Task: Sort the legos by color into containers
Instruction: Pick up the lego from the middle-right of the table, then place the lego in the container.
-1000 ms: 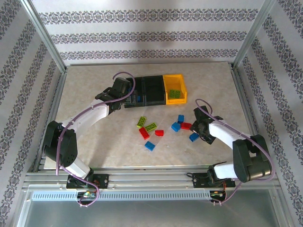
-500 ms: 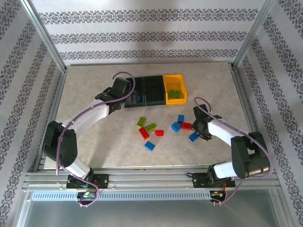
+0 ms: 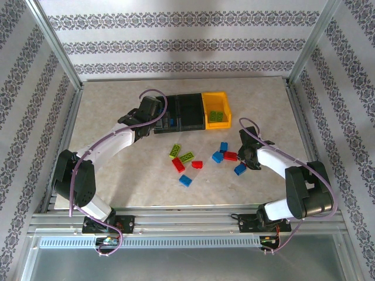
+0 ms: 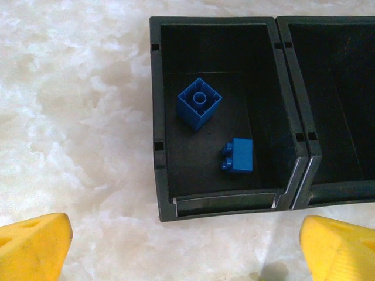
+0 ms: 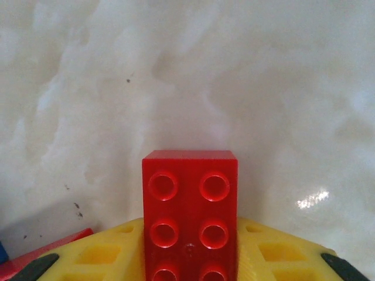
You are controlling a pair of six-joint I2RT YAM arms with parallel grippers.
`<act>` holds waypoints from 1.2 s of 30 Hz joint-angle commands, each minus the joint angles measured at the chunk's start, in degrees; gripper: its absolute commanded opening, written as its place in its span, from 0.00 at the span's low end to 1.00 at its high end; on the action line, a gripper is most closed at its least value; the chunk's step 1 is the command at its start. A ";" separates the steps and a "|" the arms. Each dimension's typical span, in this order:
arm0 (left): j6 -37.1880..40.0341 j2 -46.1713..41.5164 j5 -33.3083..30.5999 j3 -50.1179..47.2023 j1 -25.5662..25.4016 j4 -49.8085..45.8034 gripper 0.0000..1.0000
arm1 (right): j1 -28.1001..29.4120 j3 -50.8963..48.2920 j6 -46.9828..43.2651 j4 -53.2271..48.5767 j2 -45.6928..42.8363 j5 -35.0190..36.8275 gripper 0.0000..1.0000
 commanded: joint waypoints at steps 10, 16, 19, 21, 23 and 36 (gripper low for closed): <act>-0.78 -3.77 -1.07 -1.99 1.15 0.87 1.00 | 3.93 9.29 -8.50 -3.50 -2.98 4.46 0.33; -1.11 -4.62 -0.38 -3.10 1.28 0.83 1.00 | 9.90 19.25 -14.34 -4.33 0.71 5.70 0.33; -1.15 -5.23 -0.44 -3.86 1.22 0.53 1.00 | 12.44 25.00 -16.90 -4.49 4.19 5.64 0.33; -1.22 -5.71 -0.63 -4.36 1.37 0.34 1.00 | 13.71 28.48 -18.24 -4.57 6.77 5.15 0.34; -1.40 -6.42 -0.73 -5.02 1.39 0.17 1.00 | 15.04 32.74 -19.85 -4.67 10.13 4.38 0.33; -2.61 -10.92 -0.60 -10.24 1.91 -0.26 1.00 | 19.19 58.77 -27.04 -9.33 33.25 2.79 0.38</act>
